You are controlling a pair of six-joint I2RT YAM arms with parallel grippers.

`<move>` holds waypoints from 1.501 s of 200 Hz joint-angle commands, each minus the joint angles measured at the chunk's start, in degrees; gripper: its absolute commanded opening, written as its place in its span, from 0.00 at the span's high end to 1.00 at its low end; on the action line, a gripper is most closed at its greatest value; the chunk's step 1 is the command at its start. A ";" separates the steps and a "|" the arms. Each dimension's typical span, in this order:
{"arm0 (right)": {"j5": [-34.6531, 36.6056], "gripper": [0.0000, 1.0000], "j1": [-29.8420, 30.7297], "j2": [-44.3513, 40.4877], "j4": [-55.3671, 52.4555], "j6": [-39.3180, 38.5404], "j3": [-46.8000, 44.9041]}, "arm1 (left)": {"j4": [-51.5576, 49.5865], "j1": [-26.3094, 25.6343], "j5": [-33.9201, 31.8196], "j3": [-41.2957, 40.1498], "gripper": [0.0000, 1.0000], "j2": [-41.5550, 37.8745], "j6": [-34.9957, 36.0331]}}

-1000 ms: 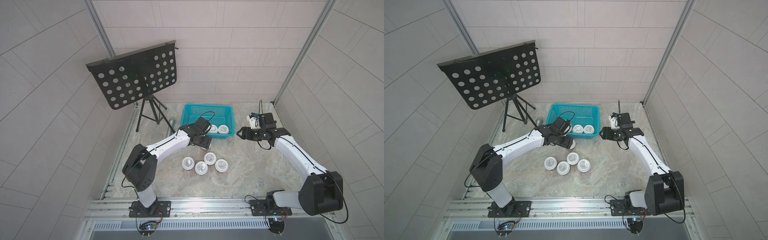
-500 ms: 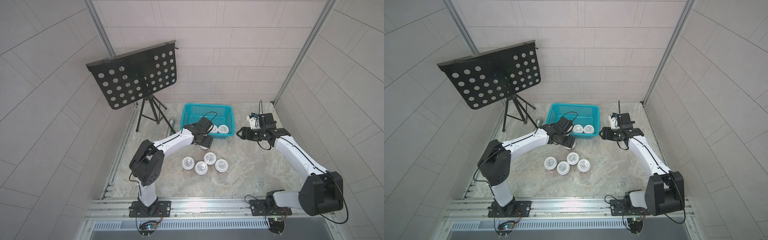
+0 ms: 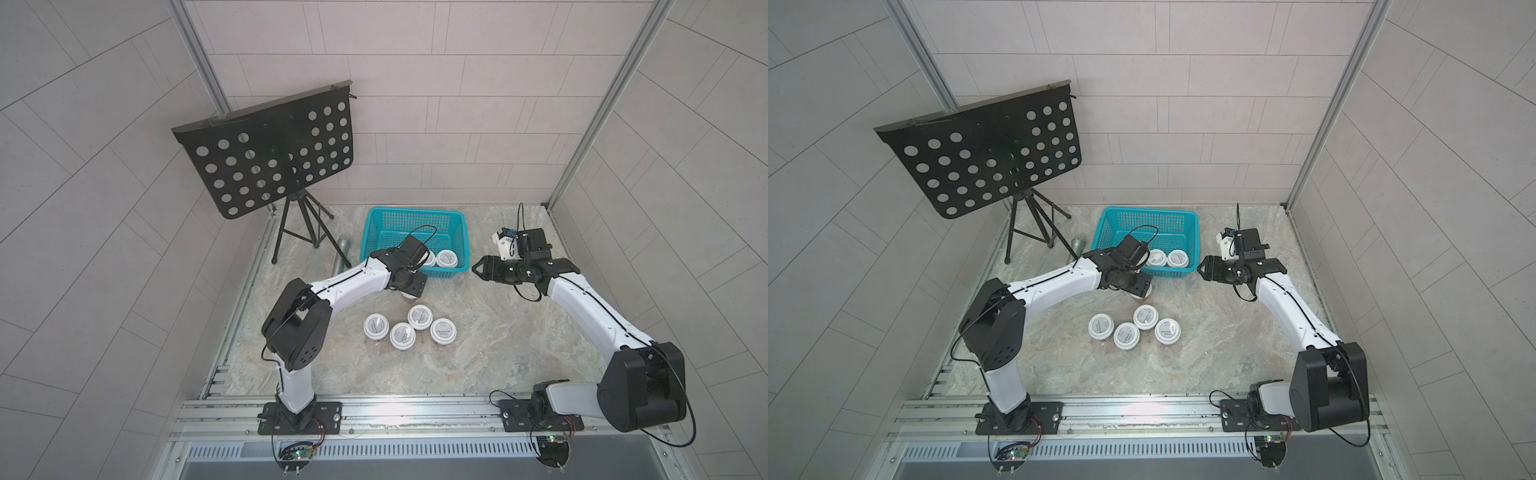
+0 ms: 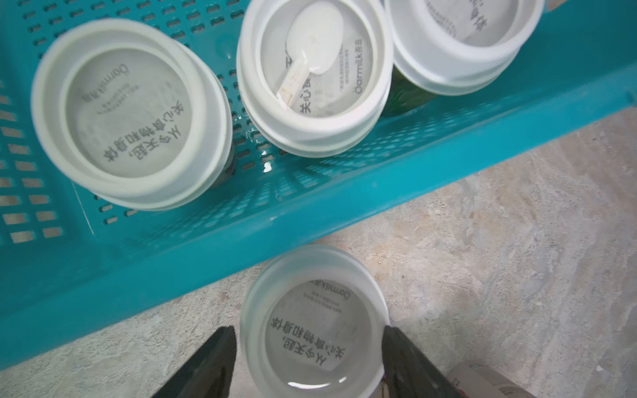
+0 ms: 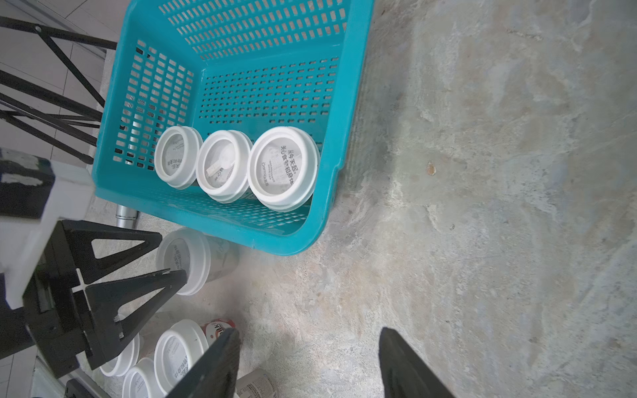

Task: Put the yogurt in the basket
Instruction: Pick up the yogurt from the center of the board.

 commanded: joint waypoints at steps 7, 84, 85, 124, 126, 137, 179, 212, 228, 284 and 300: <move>-0.07 0.32 -0.20 -0.30 0.24 0.23 -0.39 | -1.65 -0.47 -3.77 1.46 0.25 -0.47 0.57; 0.02 0.32 -0.15 -0.17 0.41 0.33 -0.69 | -2.07 -1.66 -1.66 1.26 0.19 -3.09 1.90; 0.02 0.32 -0.18 -0.16 0.47 0.32 -0.73 | -2.08 -1.68 -1.68 1.26 0.18 -3.04 1.89; 0.10 0.32 -0.21 -0.15 0.51 0.24 -0.87 | -2.27 -2.09 -2.89 1.61 0.18 -1.89 2.16; 0.10 0.31 -0.14 -0.18 0.41 0.23 -0.93 | -2.27 -1.99 -3.07 1.61 0.18 -1.79 2.15; 0.08 0.31 -0.22 -0.18 0.45 0.23 -1.00 | -2.34 -1.96 -3.28 1.83 0.18 -1.34 2.15; 0.11 0.31 -0.16 -0.13 0.45 0.15 -1.03 | -2.53 -2.04 -4.09 2.32 0.19 0.14 2.16; 0.02 0.31 -0.15 0.01 0.46 -0.02 -1.31 | -2.52 -2.00 -4.30 2.49 0.19 0.95 2.15; -0.07 0.31 -0.19 0.08 0.44 0.01 -1.32 | -2.53 -2.04 -4.33 2.49 0.20 1.31 1.93; -0.05 0.31 -0.16 -0.03 0.51 0.00 -1.66 | -2.42 -2.00 -5.10 2.06 0.27 1.90 1.80; -0.03 0.31 -0.16 0.02 0.51 0.00 -1.70 | -2.43 -2.00 -5.67 1.84 0.29 2.02 1.80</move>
